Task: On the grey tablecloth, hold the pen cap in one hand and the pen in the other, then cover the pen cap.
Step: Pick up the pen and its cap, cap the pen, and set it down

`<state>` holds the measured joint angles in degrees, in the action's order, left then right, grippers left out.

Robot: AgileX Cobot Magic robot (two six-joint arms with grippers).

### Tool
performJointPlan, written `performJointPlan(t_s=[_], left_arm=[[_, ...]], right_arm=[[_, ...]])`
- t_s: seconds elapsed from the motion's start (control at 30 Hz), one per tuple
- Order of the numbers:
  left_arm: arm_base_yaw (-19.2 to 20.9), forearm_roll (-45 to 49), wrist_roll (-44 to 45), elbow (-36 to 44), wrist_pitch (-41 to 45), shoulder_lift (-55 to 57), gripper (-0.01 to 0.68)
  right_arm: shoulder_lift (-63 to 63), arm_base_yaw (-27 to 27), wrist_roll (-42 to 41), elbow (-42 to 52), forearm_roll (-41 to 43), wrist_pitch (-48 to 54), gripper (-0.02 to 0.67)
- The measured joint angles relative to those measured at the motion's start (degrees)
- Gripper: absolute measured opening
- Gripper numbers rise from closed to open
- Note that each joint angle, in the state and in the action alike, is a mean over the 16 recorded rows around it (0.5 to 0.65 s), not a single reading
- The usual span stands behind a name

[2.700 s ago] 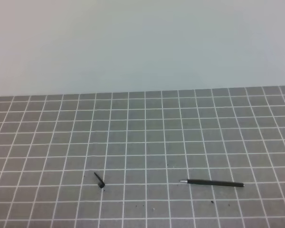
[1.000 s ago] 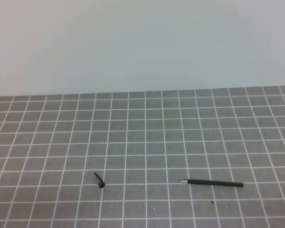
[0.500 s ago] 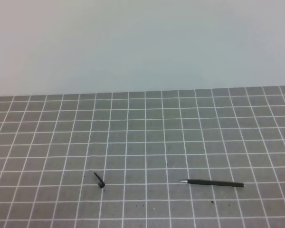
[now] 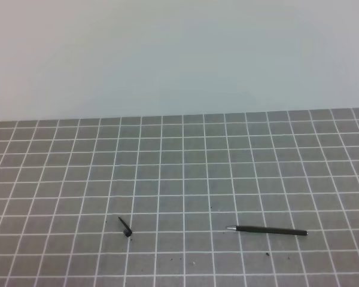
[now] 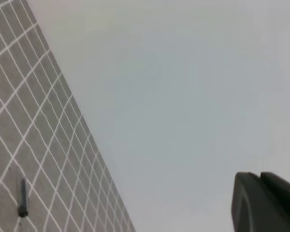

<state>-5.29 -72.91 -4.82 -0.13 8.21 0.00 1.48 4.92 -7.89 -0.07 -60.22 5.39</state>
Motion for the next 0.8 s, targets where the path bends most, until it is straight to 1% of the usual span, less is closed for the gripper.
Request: performJointPlan(t_s=[0.1,0.23,0.4,0.5,0.63,0.8], left_arm=[[0.0,-1.4,5.5,-0.8,1.0,0.0,-0.003],[0.0,-3.2,15.9,-3.2,2.6,0.0,-0.003],[0.0,-4.3,30.6,-7.3,4.9,0.2,-0.003],[0.0,-3.5,37.7,-10.2,6.6,1.2,-0.003],[0.0,-0.2,42.9,-14.1,10.1,4.3,-0.003],[0.0,7.6,44.7,-18.9,15.9,10.9,-0.003]], right_arm=[[0.0,0.0,-2.5,-0.9,-0.2,0.8,0.008],[-0.1,0.0,-7.9,-3.4,-0.3,2.4,0.008],[-1.3,-0.3,-17.7,-8.2,-0.3,5.4,0.008],[-2.9,-1.2,-24.1,-11.5,-0.3,6.4,0.008],[-6.3,-3.1,-32.1,-15.3,-0.3,6.6,0.008],[-12.4,-5.7,-41.1,-19.4,-0.2,8.0,0.008]])
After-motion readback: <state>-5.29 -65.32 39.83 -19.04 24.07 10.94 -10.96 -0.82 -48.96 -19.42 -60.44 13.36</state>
